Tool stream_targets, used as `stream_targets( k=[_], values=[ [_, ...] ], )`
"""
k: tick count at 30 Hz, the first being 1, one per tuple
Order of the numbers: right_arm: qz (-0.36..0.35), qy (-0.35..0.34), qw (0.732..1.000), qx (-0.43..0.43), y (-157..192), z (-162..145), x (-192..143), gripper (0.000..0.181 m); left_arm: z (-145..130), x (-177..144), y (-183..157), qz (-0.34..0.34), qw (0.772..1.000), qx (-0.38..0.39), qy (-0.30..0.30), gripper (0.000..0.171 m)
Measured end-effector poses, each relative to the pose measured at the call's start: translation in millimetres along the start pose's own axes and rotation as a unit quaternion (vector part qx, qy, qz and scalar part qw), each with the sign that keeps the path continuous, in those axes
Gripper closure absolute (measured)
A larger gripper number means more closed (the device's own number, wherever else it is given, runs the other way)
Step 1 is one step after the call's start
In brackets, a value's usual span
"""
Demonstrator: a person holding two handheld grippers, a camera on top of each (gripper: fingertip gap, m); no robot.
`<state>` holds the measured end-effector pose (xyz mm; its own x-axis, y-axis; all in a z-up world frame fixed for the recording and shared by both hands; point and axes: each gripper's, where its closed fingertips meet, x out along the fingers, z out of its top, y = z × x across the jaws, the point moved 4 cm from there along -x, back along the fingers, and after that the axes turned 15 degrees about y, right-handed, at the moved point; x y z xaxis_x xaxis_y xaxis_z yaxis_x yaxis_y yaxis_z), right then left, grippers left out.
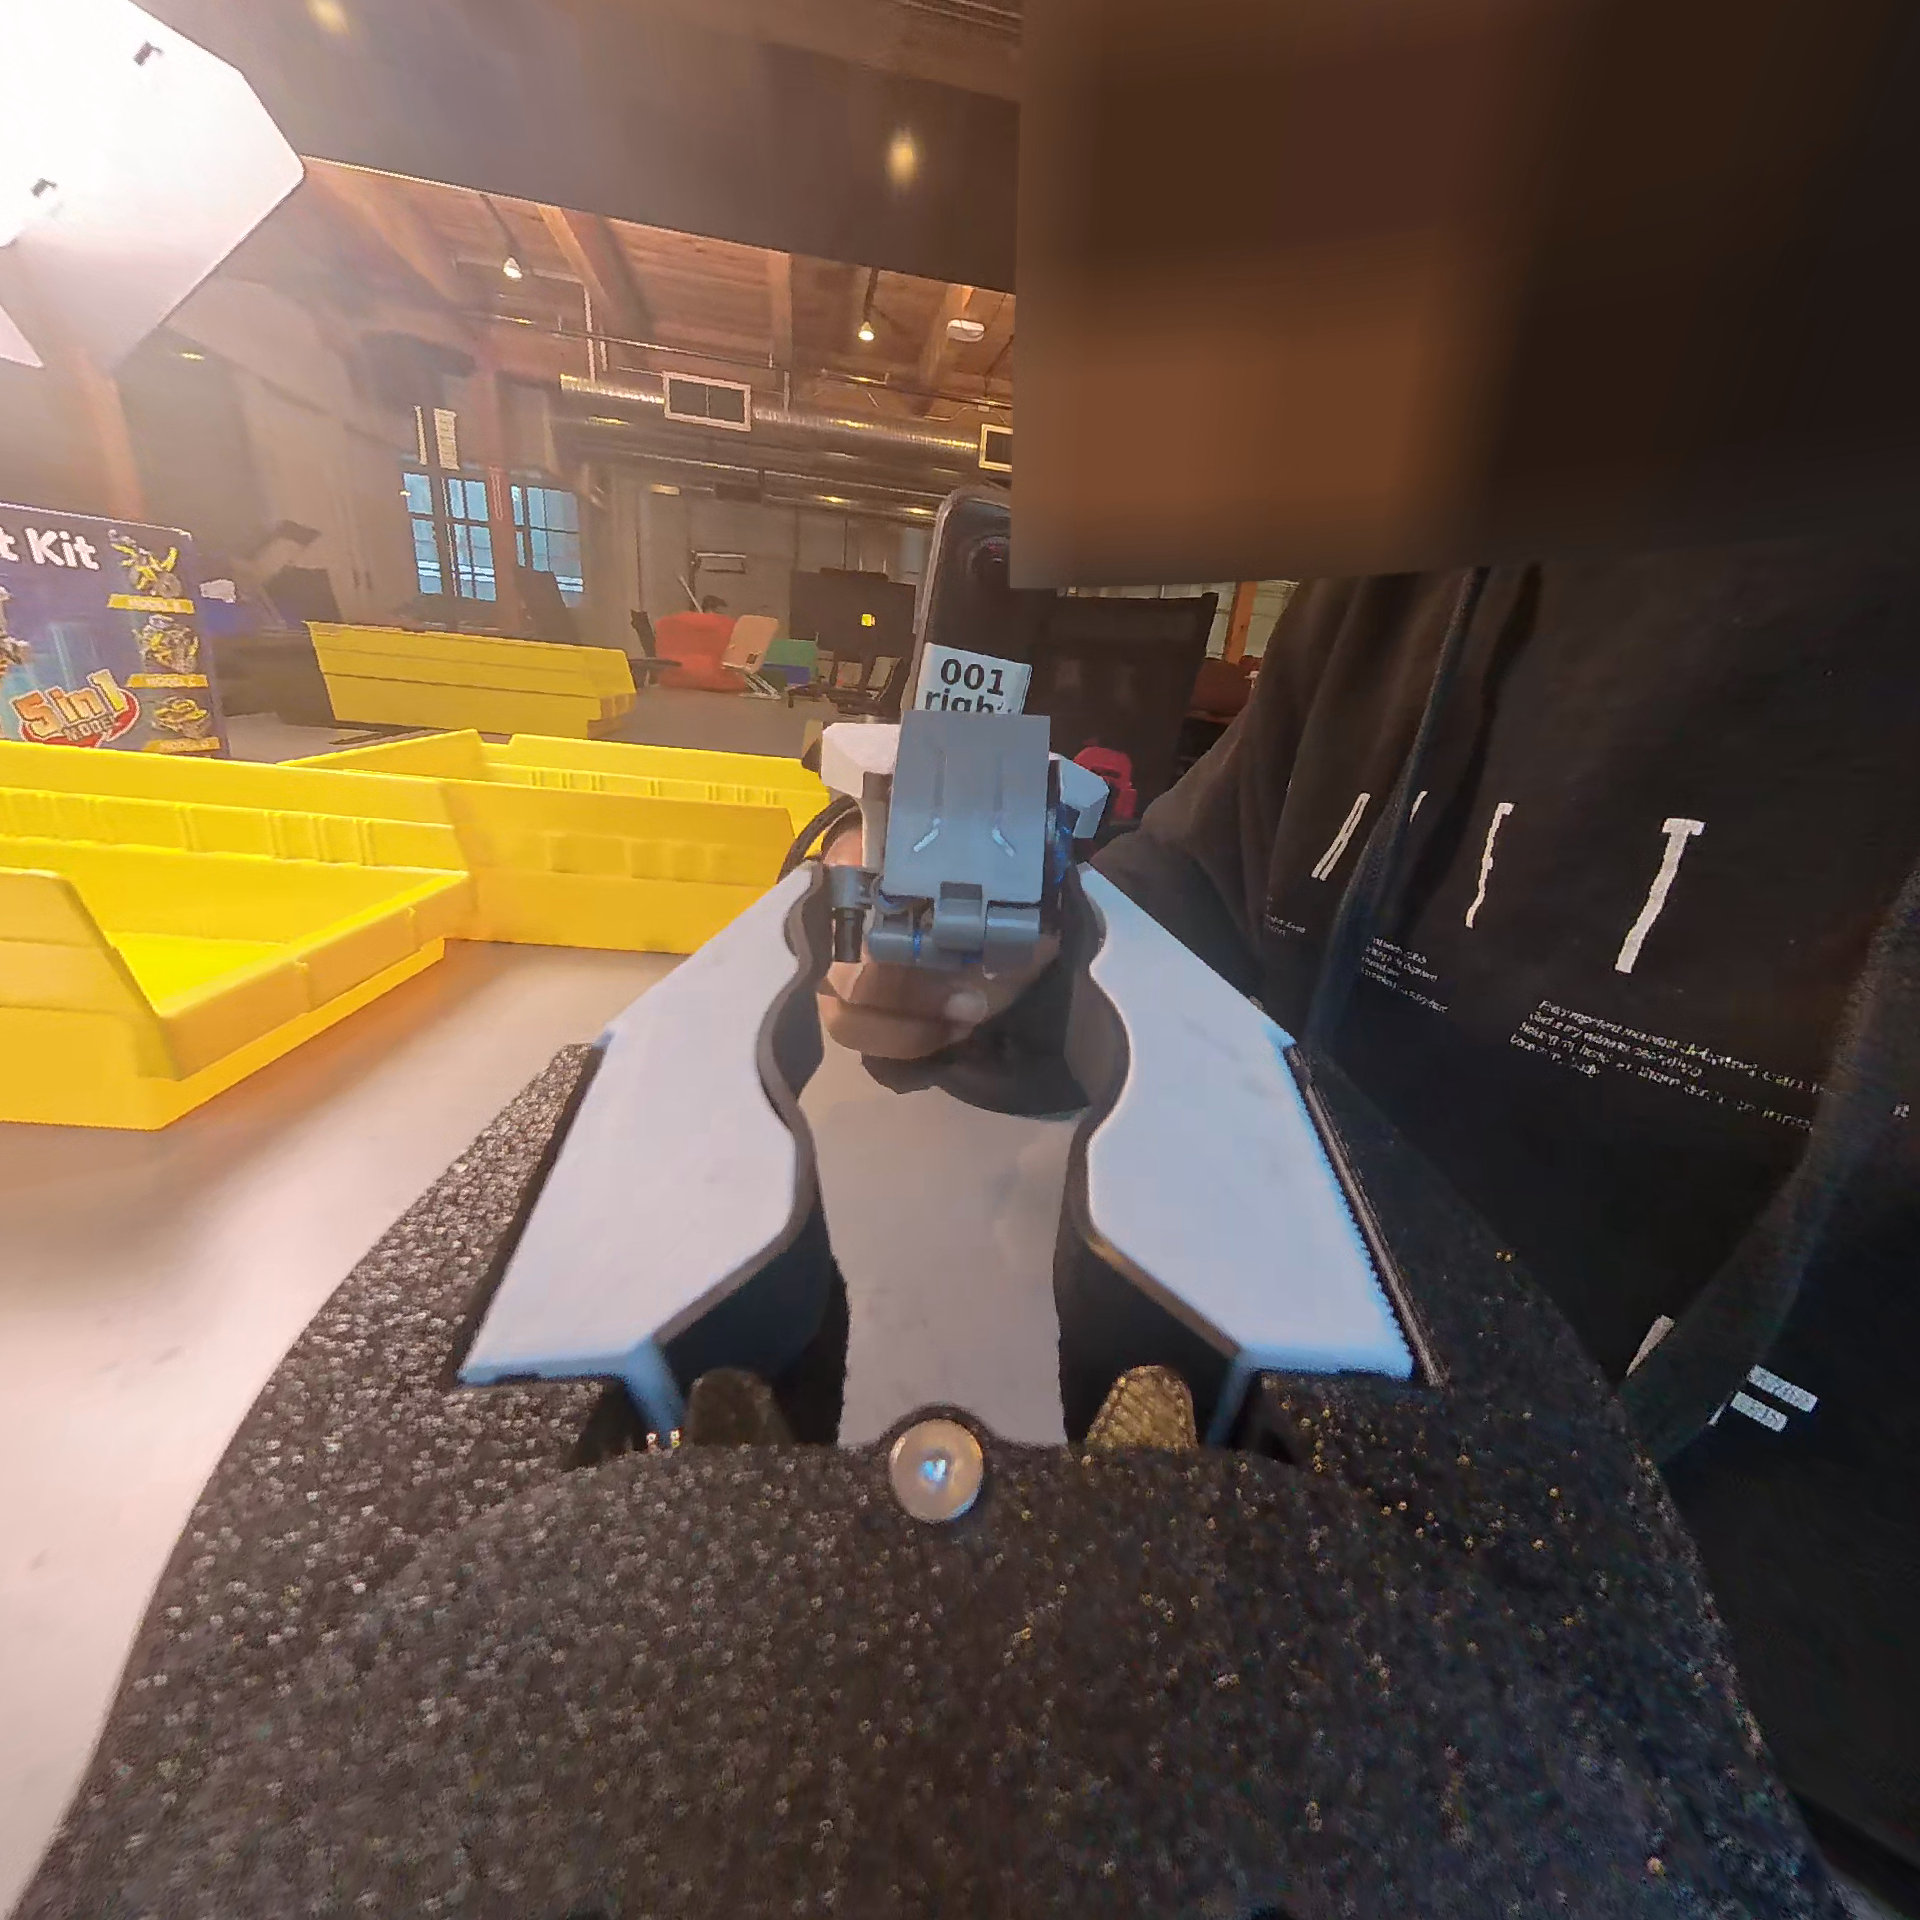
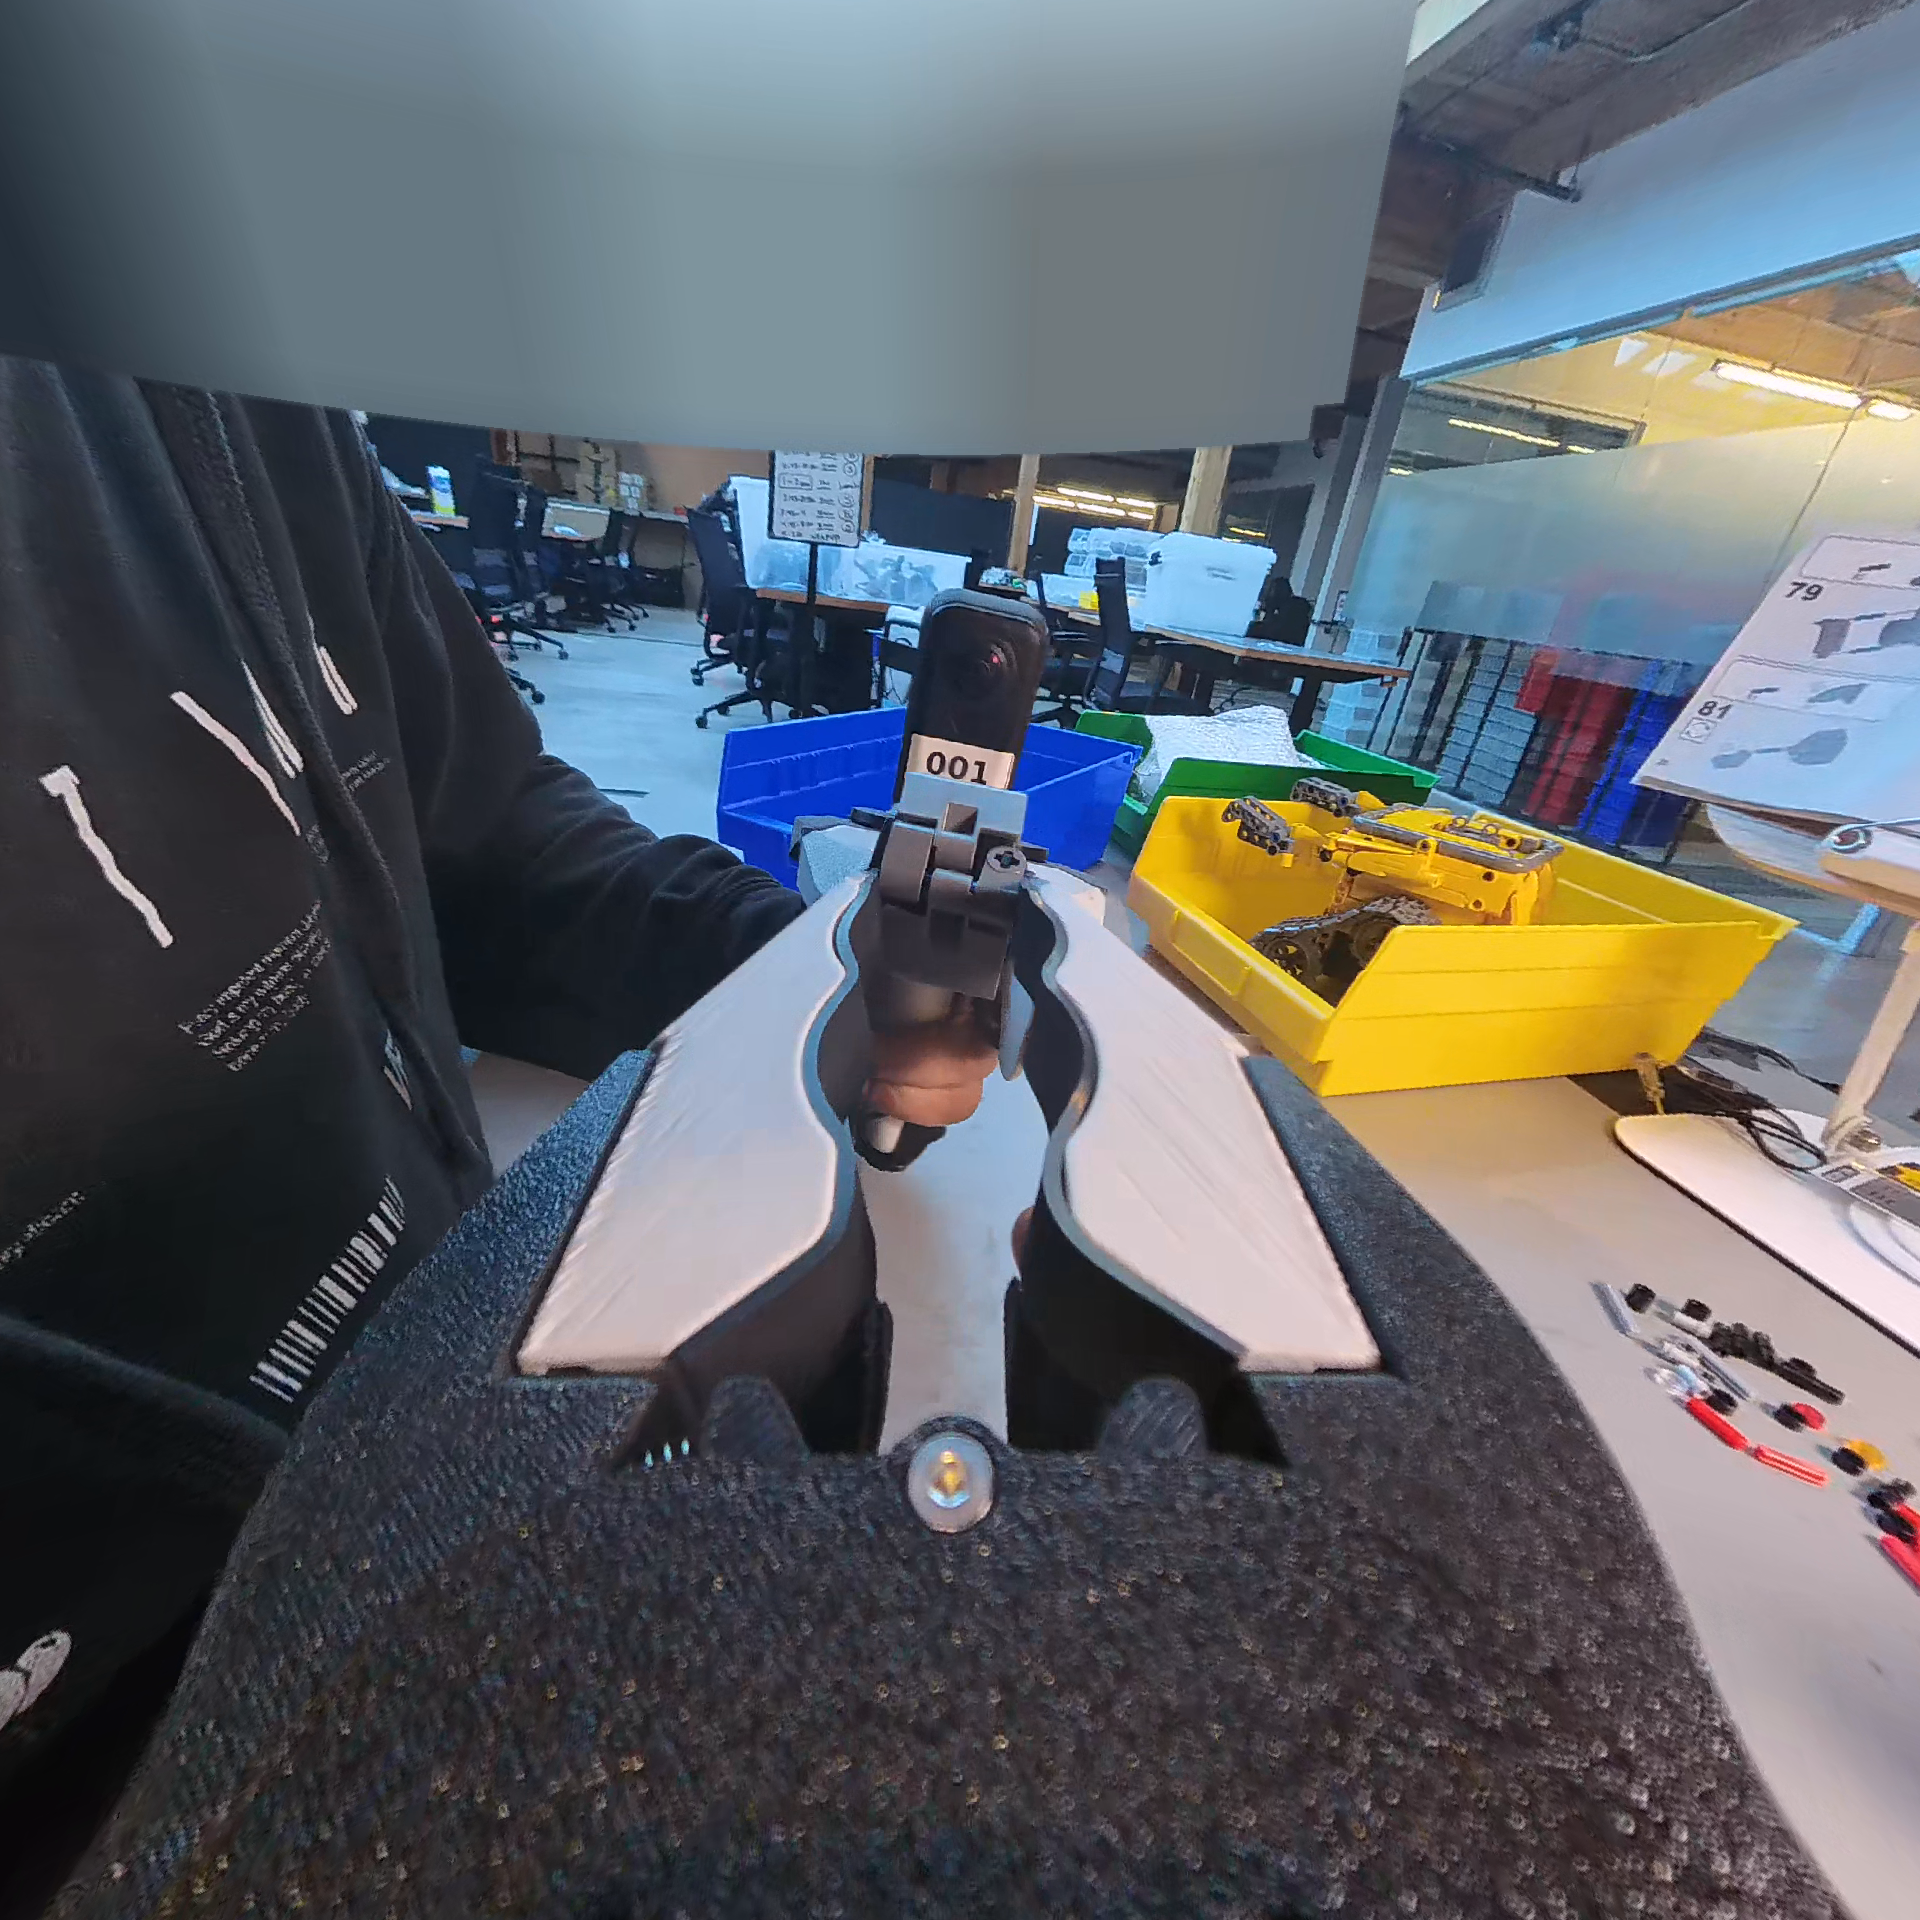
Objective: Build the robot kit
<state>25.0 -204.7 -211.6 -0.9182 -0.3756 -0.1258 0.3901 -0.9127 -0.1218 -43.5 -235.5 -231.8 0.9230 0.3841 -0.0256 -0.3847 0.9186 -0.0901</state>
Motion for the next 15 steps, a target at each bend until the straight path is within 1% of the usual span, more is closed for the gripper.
stream_targets(
  k=[3, 6, 7, 9, 11, 13, 15],
  values=[
    [0.01, -0.006, 1.0, 0.011, 0, 0, 0, 0.158, 0, 0, 0, 0.003, 1.0, 0.0, 0.003, 0.128],
    [0.018, -0.011, 0.999, 0.035, -6, -4, -1, 0.157, -1, 1, 3, 0.012, 1.0, -0.019, 0.014, 0.128],
    [0.016, -0.01, 0.999, 0.051, -11, -6, 0, 0.157, -1, 0, 7, 0.019, 0.999, -0.037, 0.019, 0.128],
    [0.008, 0.002, 0.996, 0.092, -22, -13, 2, 0.156, -4, -3, 18, 0.026, 0.994, -0.099, 0.034, 0.128],
    [-0.028, 0.025, 0.993, 0.115, -38, -23, 2, 0.155, -12, -4, 31, 0.061, 0.985, -0.149, 0.06, 0.129],
    [-0.061, 0.058, 0.991, 0.105, -48, -31, 2, 0.159, -21, -4, 40, 0.081, 0.972, -0.203, 0.083, 0.13],
    [-0.076, 0.074, 0.991, 0.077, -49, -34, 2, 0.165, -25, -4, 43, 0.079, 0.962, -0.248, 0.081, 0.13]
  ],
)
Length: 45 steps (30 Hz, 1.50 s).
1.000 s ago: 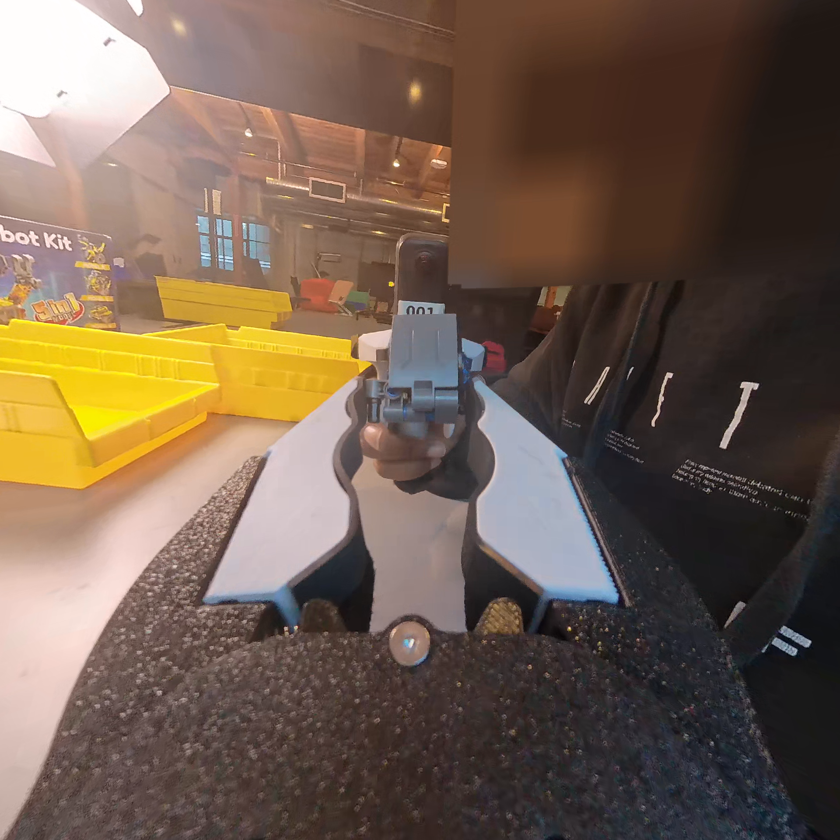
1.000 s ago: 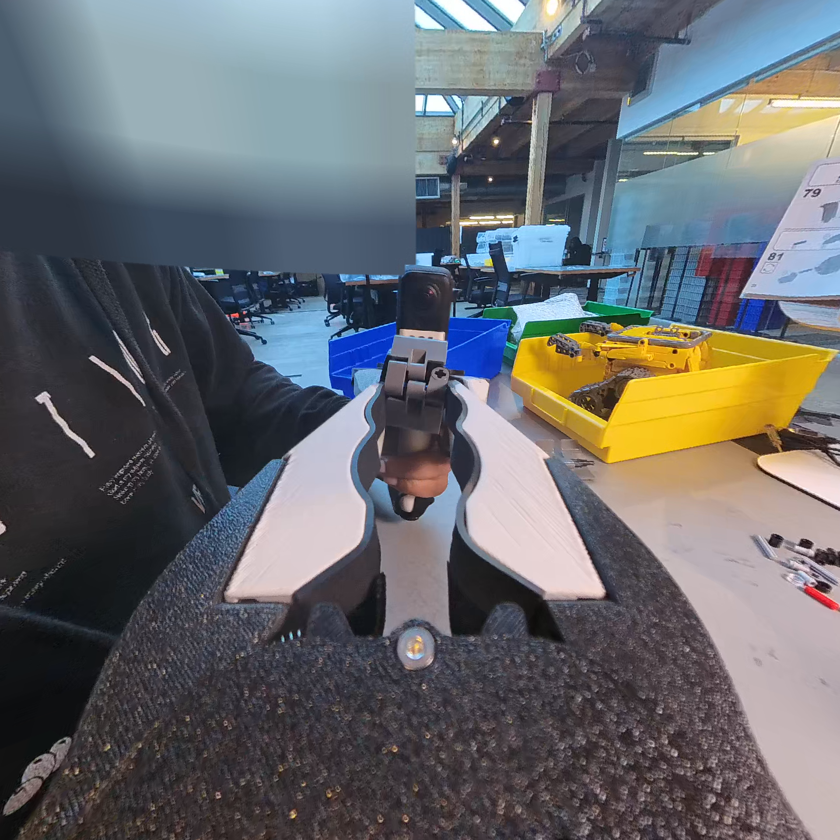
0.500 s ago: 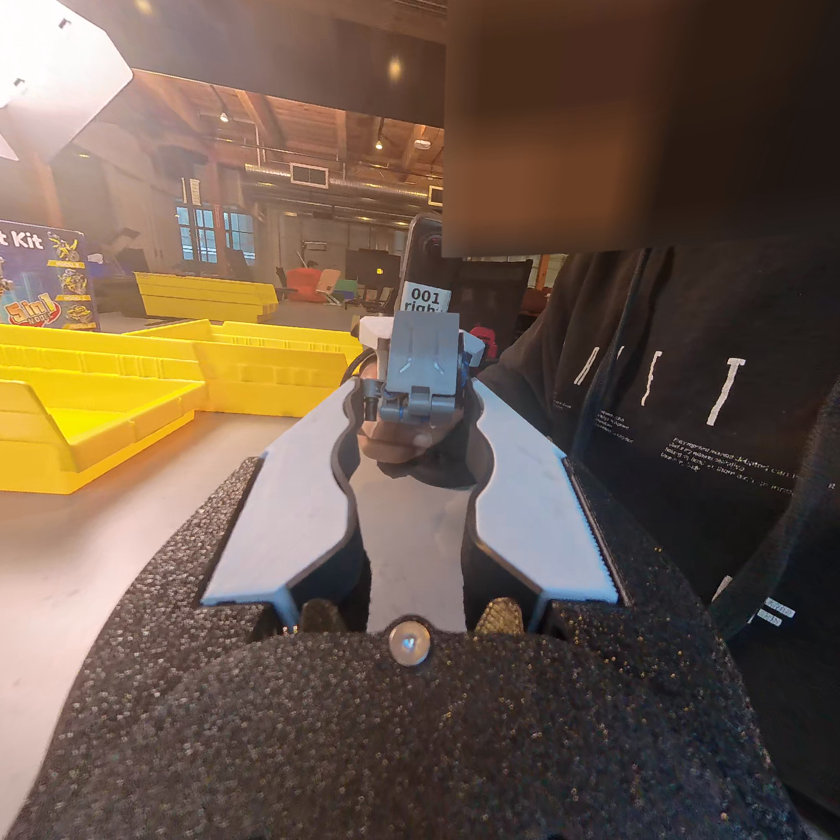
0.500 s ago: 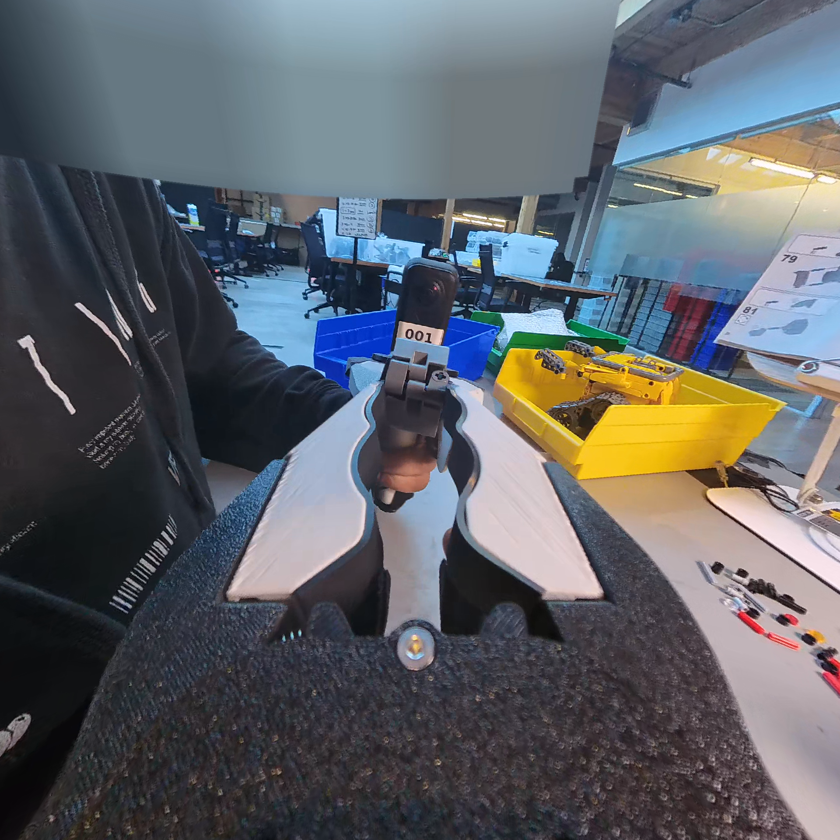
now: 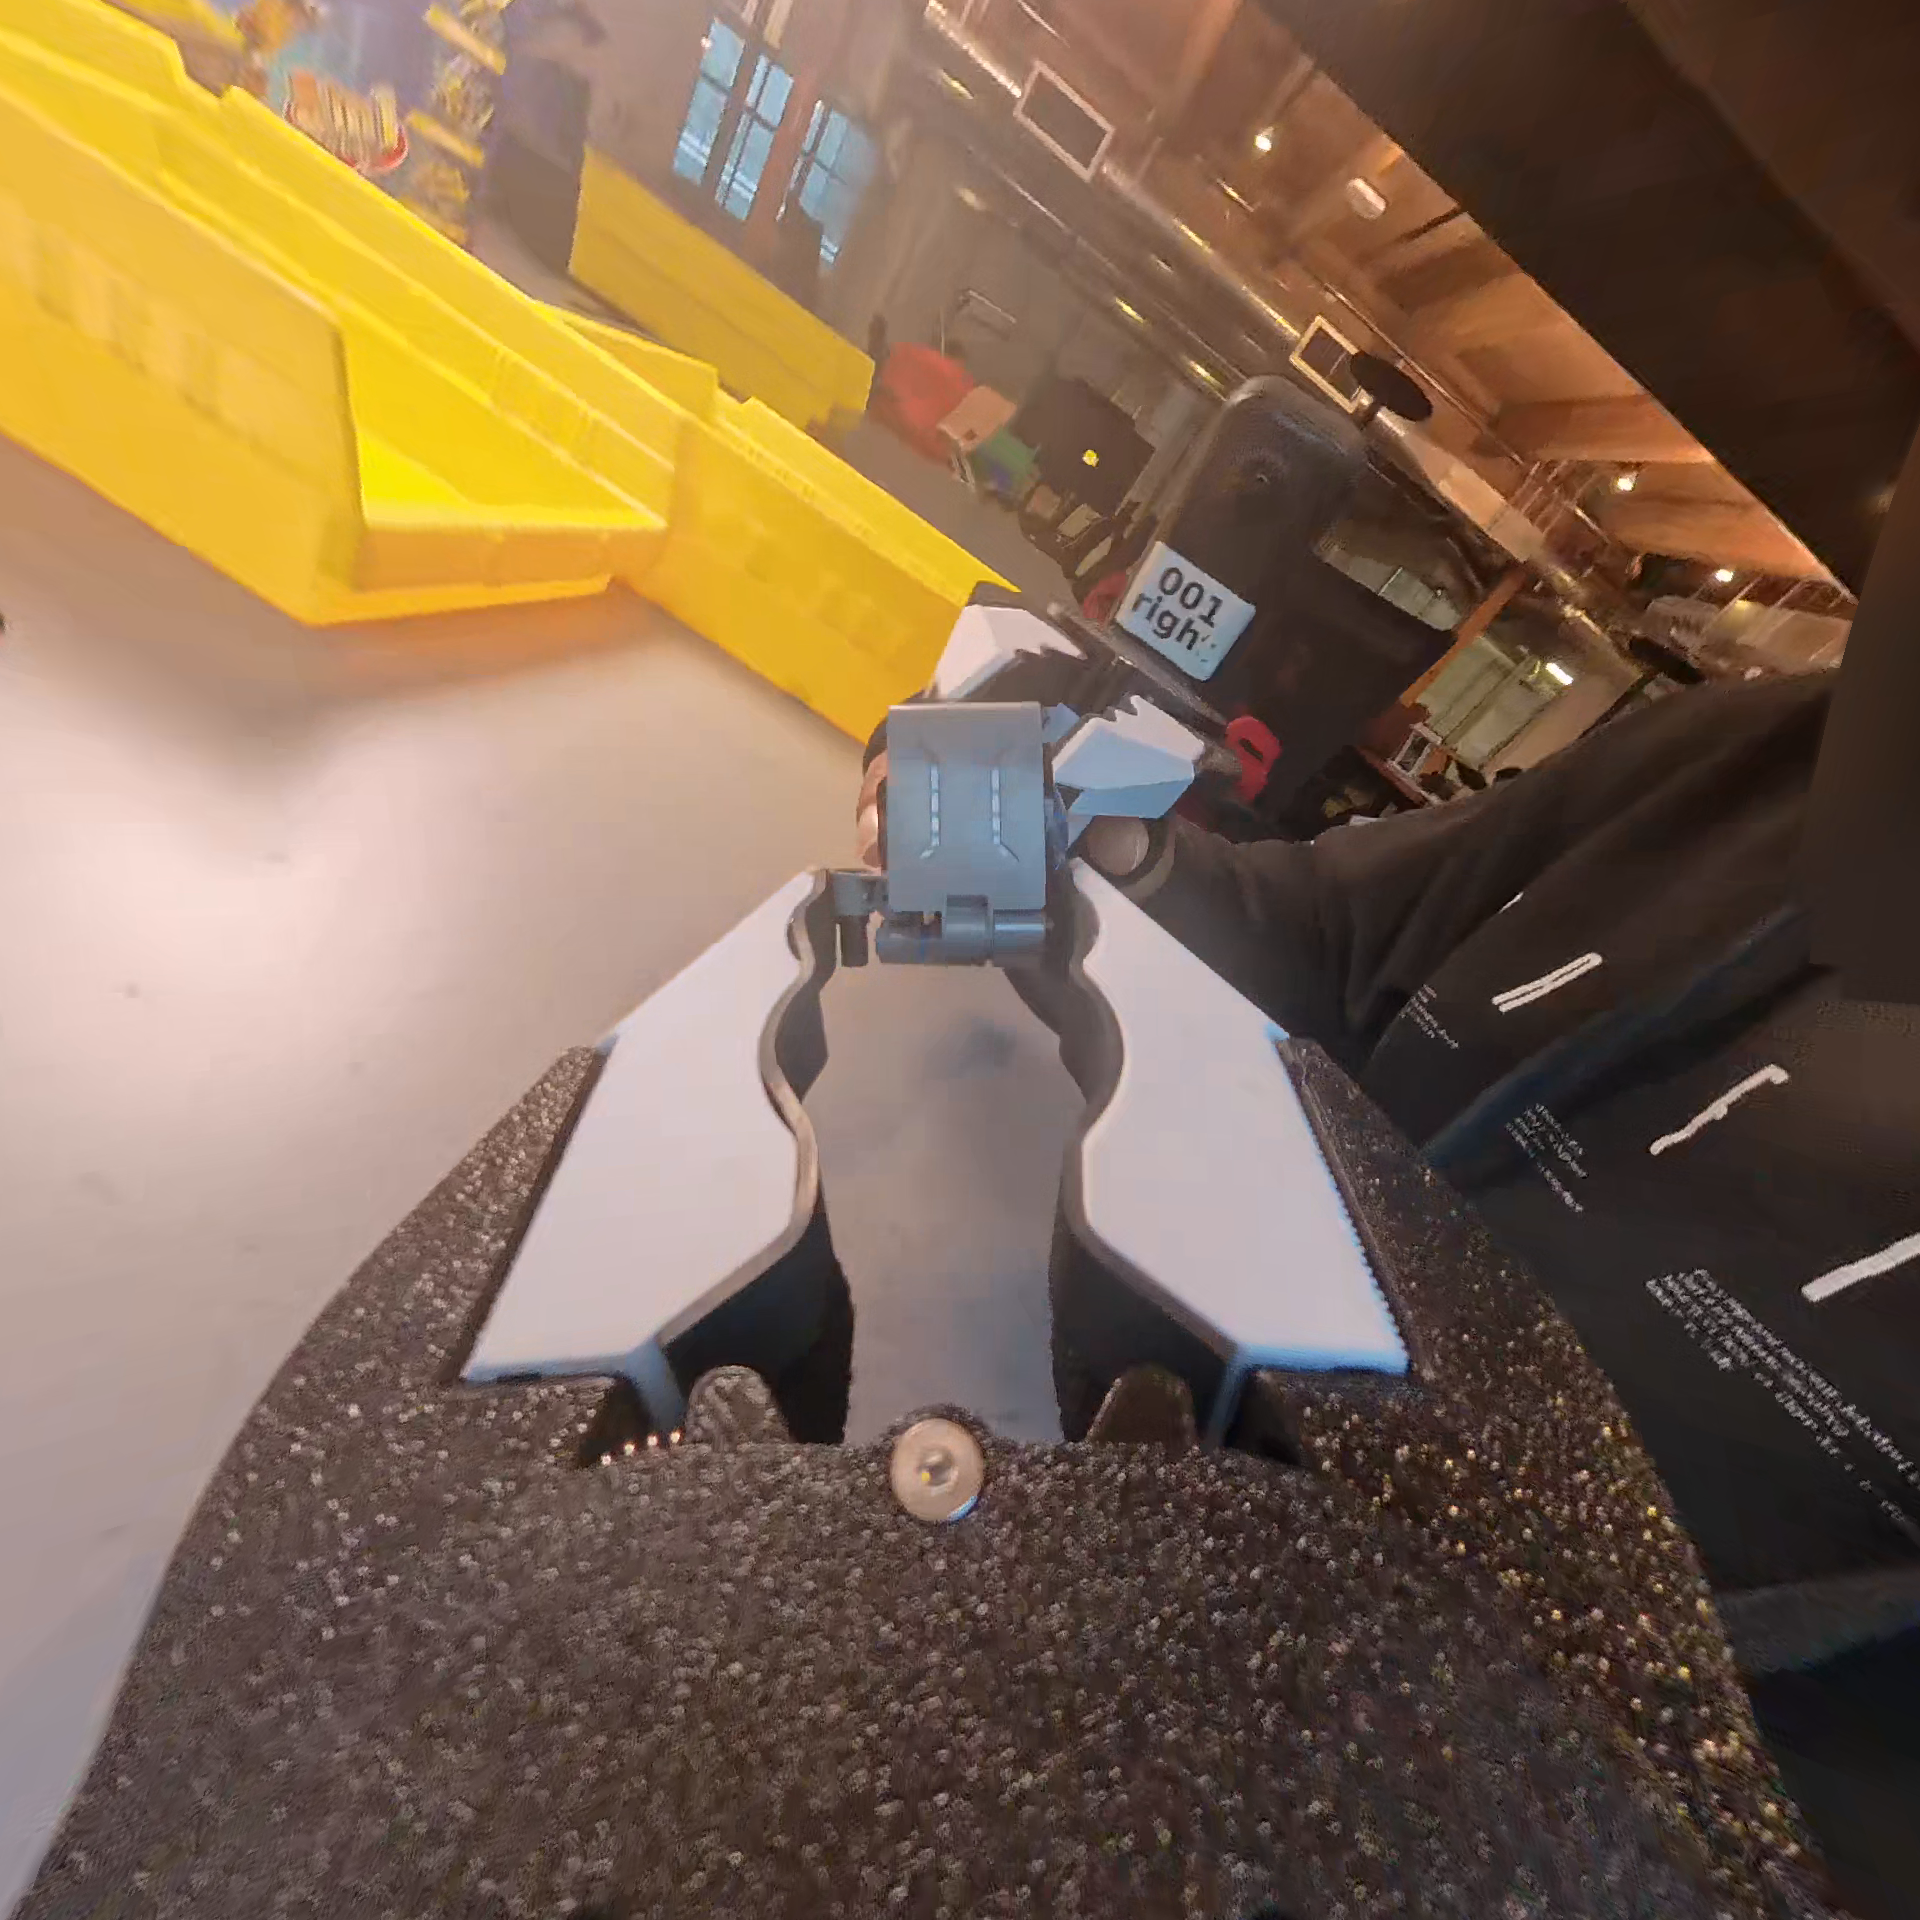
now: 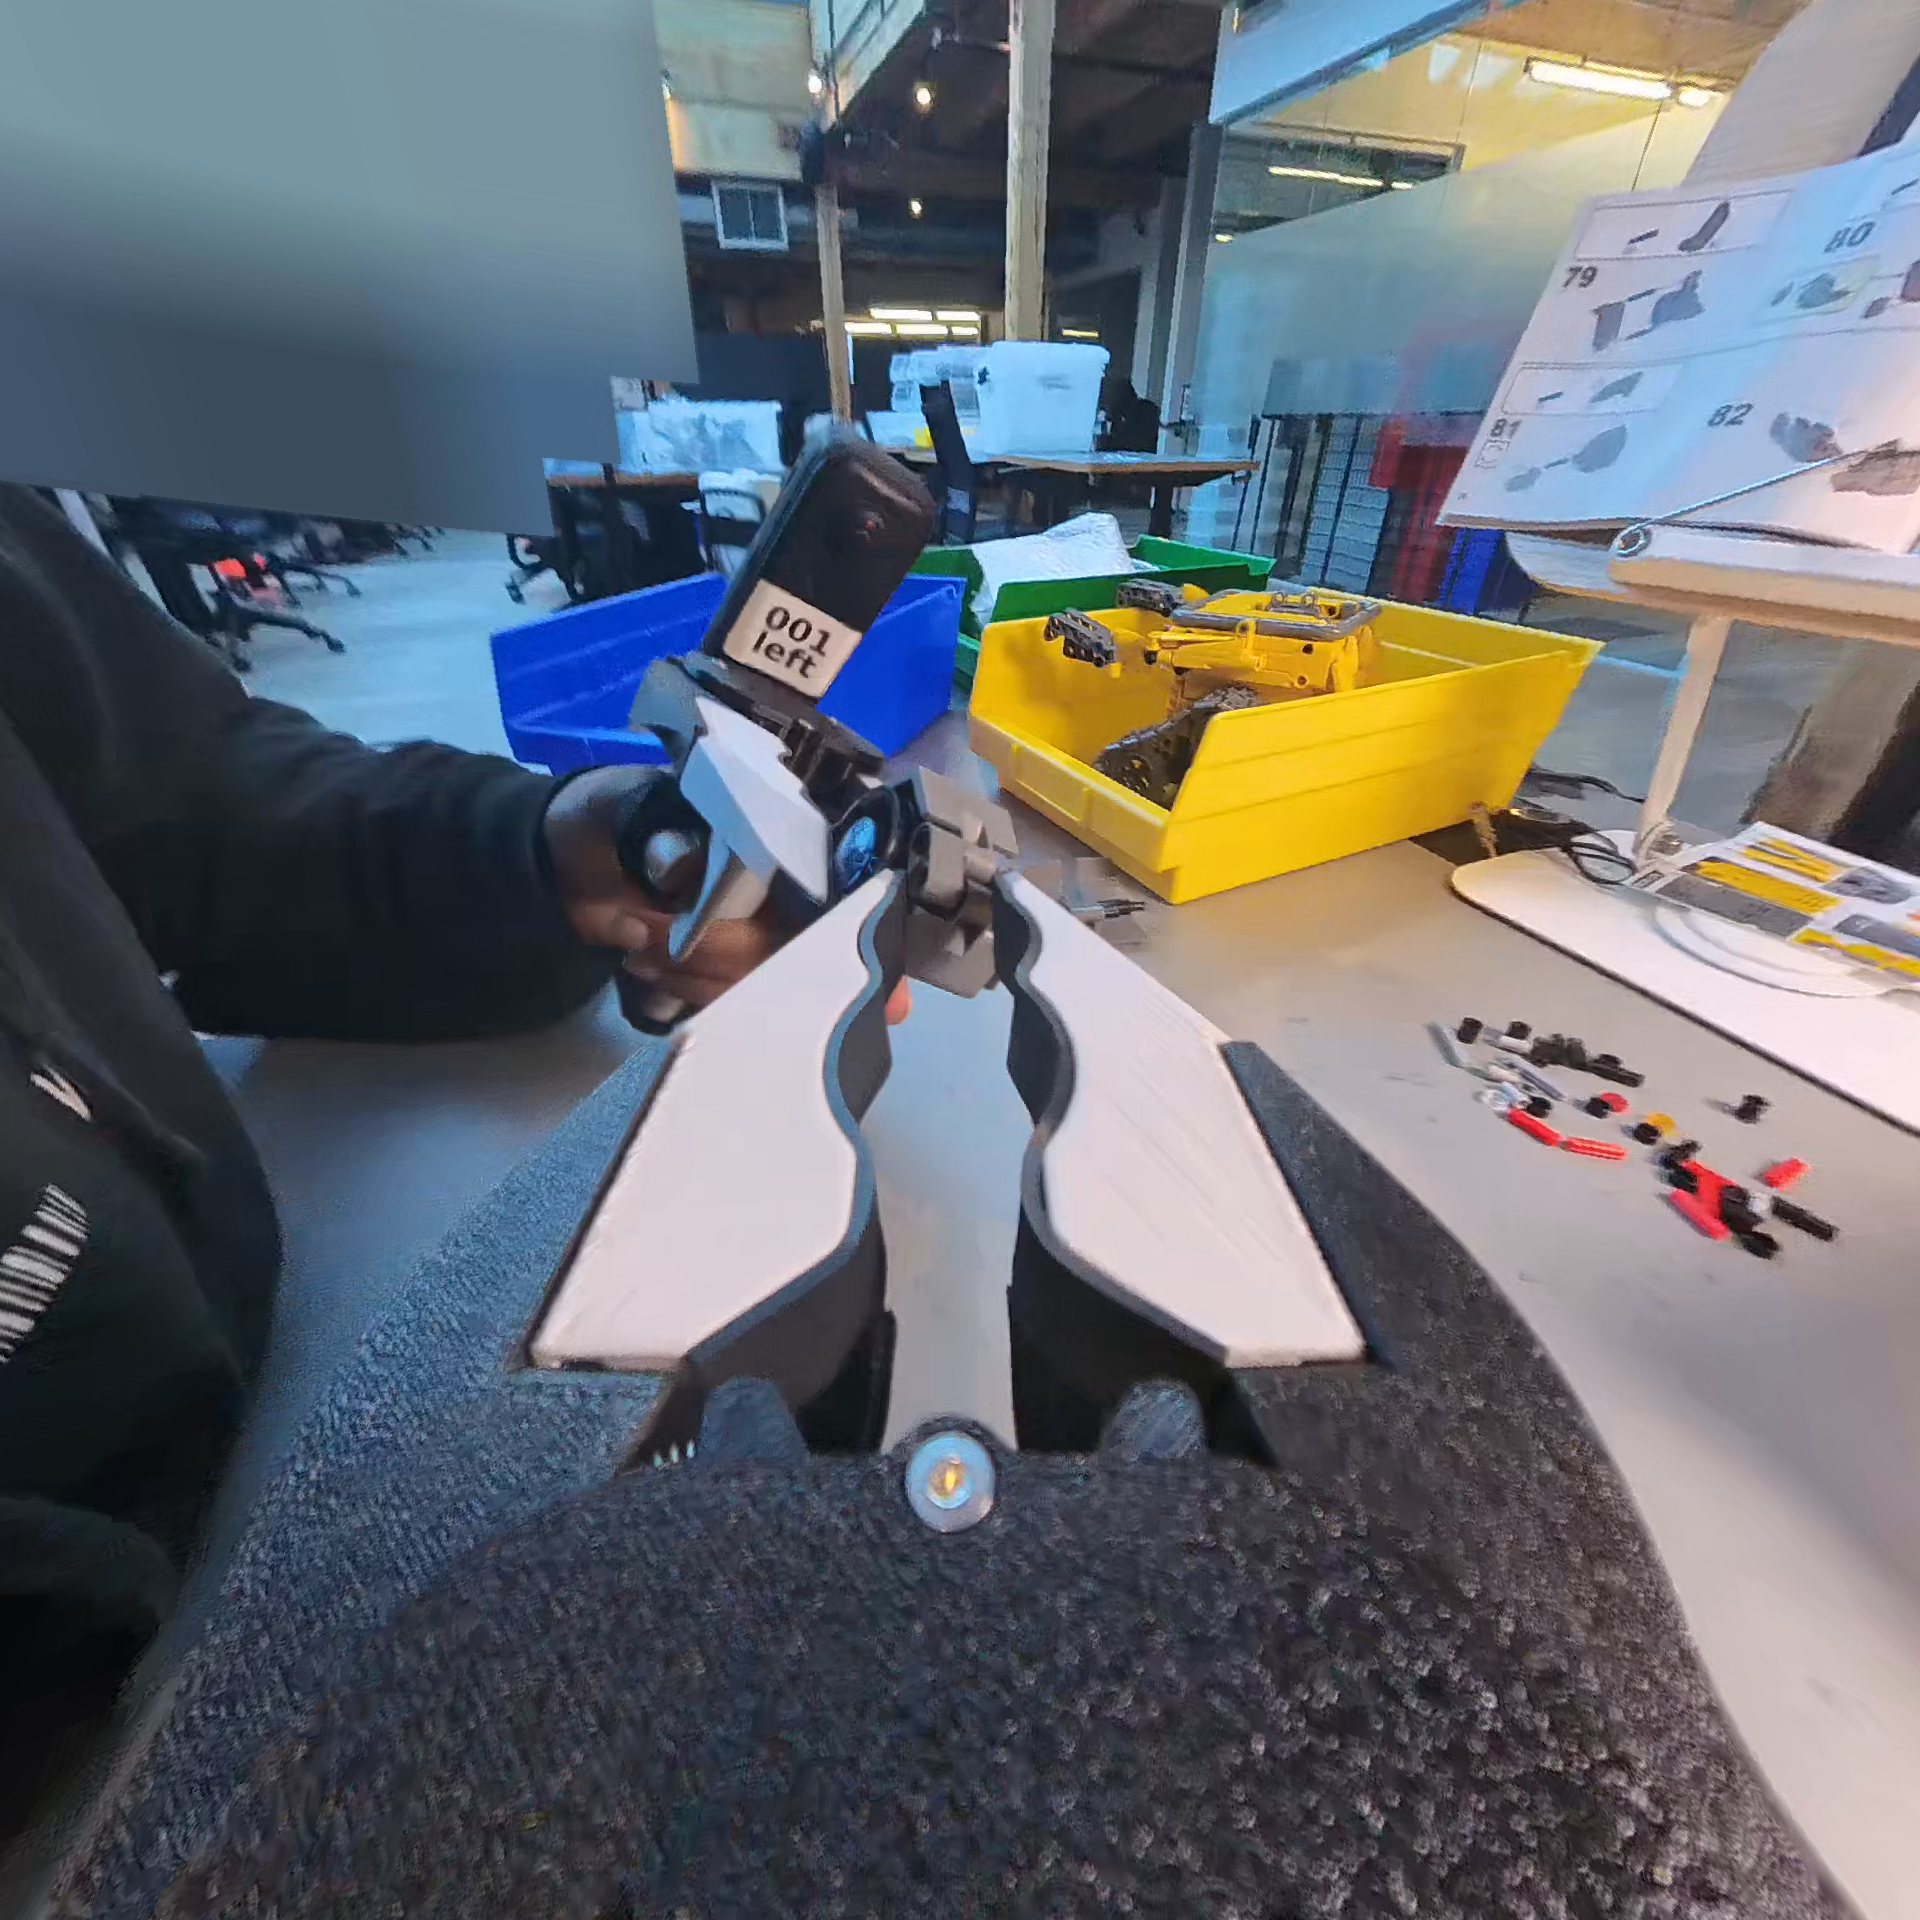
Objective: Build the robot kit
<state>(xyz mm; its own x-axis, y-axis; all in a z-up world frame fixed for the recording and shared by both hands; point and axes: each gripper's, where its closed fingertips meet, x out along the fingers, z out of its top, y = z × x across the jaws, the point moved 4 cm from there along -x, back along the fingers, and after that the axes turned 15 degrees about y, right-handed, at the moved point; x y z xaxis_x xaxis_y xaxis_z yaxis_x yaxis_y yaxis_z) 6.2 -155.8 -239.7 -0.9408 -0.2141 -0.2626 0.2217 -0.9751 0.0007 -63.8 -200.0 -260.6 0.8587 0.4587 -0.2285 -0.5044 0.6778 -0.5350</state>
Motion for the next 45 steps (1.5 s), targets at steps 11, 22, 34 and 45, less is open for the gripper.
stream_targets(
  k=[11, 22, 34, 45],
  values=[
    [-0.04, 0.057, 0.996, -0.054, -3, -15, 10, 0.172, -12, -2, 14, -0.001, 0.996, -0.077, 0.043, 0.13],
    [0.011, 0.008, 0.987, 0.16, -6, -20, 26, 0.172, 12, -19, 12, 0.041, 0.997, -0.03, -0.053, 0.13],
    [0.085, -0.033, 0.994, 0.063, -4, -1, 3, 0.154, 9, -13, -6, 0.049, 0.997, 0.064, 0.0, 0.13],
    [0.153, -0.014, 0.987, 0.049, 16, -7, 11, 0.152, 9, -6, -30, 0.04, 0.988, 0.151, 0.006, 0.131]
  ],
)
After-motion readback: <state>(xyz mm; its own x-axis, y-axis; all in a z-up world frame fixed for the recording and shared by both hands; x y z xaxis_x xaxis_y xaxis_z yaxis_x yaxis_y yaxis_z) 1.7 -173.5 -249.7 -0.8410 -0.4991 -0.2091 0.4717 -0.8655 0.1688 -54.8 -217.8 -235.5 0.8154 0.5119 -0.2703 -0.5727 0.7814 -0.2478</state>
